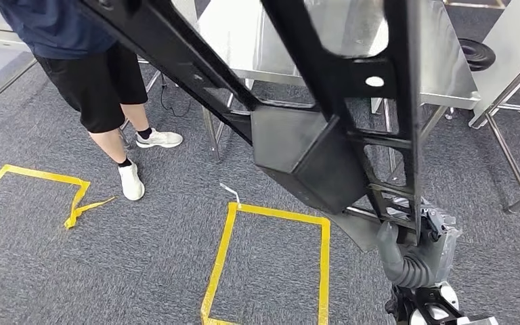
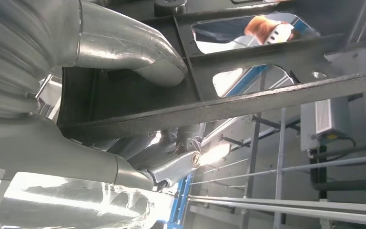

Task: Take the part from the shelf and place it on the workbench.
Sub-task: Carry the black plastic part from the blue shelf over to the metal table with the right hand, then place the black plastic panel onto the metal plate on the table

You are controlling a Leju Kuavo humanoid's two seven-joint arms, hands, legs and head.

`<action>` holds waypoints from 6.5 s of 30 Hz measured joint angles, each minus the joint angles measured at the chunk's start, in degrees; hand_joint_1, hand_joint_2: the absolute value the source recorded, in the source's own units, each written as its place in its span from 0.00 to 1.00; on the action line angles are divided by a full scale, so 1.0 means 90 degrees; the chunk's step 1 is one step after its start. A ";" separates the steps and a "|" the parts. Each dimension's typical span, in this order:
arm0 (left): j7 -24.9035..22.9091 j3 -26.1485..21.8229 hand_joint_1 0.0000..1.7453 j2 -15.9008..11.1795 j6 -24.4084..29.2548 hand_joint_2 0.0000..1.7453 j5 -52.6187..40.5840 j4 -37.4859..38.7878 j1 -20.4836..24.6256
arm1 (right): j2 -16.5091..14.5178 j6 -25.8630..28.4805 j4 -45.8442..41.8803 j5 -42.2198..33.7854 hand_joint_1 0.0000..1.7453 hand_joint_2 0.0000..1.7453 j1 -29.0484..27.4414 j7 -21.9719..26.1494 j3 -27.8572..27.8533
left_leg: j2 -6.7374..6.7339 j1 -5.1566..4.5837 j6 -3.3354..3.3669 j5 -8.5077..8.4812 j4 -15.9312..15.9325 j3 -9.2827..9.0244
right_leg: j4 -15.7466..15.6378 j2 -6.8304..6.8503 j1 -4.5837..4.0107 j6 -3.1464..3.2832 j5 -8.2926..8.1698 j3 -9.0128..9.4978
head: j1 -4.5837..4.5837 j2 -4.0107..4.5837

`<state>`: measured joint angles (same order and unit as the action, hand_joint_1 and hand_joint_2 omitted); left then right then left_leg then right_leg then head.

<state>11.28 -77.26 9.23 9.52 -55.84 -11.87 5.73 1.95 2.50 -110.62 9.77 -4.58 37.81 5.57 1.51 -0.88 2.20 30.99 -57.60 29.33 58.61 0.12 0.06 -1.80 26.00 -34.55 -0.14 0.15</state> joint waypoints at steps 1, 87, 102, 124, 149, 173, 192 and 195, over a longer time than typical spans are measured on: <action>-0.0007 0.0001 0.00 -0.0004 0.0003 1.00 0.0000 -0.0002 0.0004 | -0.0001 -0.0004 -0.0001 -0.0001 1.00 1.00 0.0009 0.0000 -0.0002 | -0.0006 0.0007 -0.0031 0.0050 0.0018 -0.0040 | -0.0012 -0.0008 0.0019 0.0057 0.0032 0.0040 | -0.0001 0.0000; -0.0291 0.0670 0.00 -0.0095 -0.0230 1.00 -0.0868 0.0032 0.0057 | -0.1828 0.0952 0.6836 0.2230 1.00 1.00 0.5523 -0.2913 0.3943 | -0.0123 0.0118 0.0070 -0.0927 0.0096 0.0806 | 0.1117 -0.0061 0.0001 -0.0166 0.0774 -0.0297 | 0.0033 0.0000; -0.0205 0.0893 0.00 -0.0102 -0.0199 1.00 -0.1103 0.0036 0.0014 | -0.1016 0.1458 0.9398 0.3240 1.00 1.00 0.9176 -0.4217 0.3147 | -0.0083 0.0084 0.0028 -0.0832 0.0000 0.0782 | -0.0128 -0.0029 0.0000 -0.0064 -0.0027 0.0074 | -0.0012 0.0000; -0.0225 0.0908 0.00 -0.0146 -0.0274 1.00 -0.1043 0.0039 0.0004 | -0.0054 0.1633 0.9988 0.3853 1.00 1.00 0.9827 -0.4461 0.3039 | -0.0158 0.0069 0.0146 -0.0908 0.0406 0.0503 | -0.0306 -0.0082 0.0054 -0.0131 -0.0035 0.0153 | -0.0004 0.0001; -0.0341 0.0913 0.00 -0.0199 -0.0188 1.00 -0.1122 0.0045 0.0033 | 0.0121 0.1551 1.0159 0.4143 1.00 1.00 0.9116 -0.4097 0.3009 | -0.0146 0.0446 -0.0307 -0.0511 0.0154 0.0084 | 0.0123 -0.0178 0.0577 -0.0403 -0.0288 -0.0539 | -0.0141 0.0000; -0.0232 0.1030 0.00 -0.0101 -0.0226 1.00 -0.1273 0.0049 0.0035 | -0.0770 0.1507 1.0153 0.5492 1.00 1.00 0.8558 -0.4240 0.3842 | -0.0153 0.0396 -0.0582 -0.0177 0.0192 -0.0082 | -0.0049 -0.0131 0.0489 -0.0399 -0.0373 -0.0282 | -0.0133 0.0000; -0.0165 0.1028 0.00 -0.0092 -0.0094 1.00 -0.1263 0.0049 0.0030 | -0.1120 0.1481 1.0161 0.5455 0.00 0.00 0.8411 -0.4261 0.3939 | -0.0152 0.0396 -0.0561 -0.0164 0.0165 -0.0082 | -0.0073 -0.0130 0.0489 -0.0411 -0.0381 -0.0248 | -0.0132 0.0000; -0.0193 0.1027 0.00 -0.0078 0.0058 1.00 -0.1263 0.0049 0.0027 | -0.1152 0.1470 1.0162 0.5459 0.00 0.00 0.8362 -0.4240 0.3939 | -0.0151 0.0396 -0.0561 -0.0164 0.0164 -0.0081 | -0.0073 -0.0130 0.0489 -0.0411 -0.0381 -0.0248 | -0.0132 0.0000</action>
<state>9.55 -68.02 8.54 10.04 -67.21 -11.43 5.98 -8.42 15.73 -19.16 58.90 70.68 -0.34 41.03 0.15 2.68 -2.84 29.51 -56.12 28.59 57.96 -1.05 4.47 -5.50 22.57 -36.79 -1.33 0.15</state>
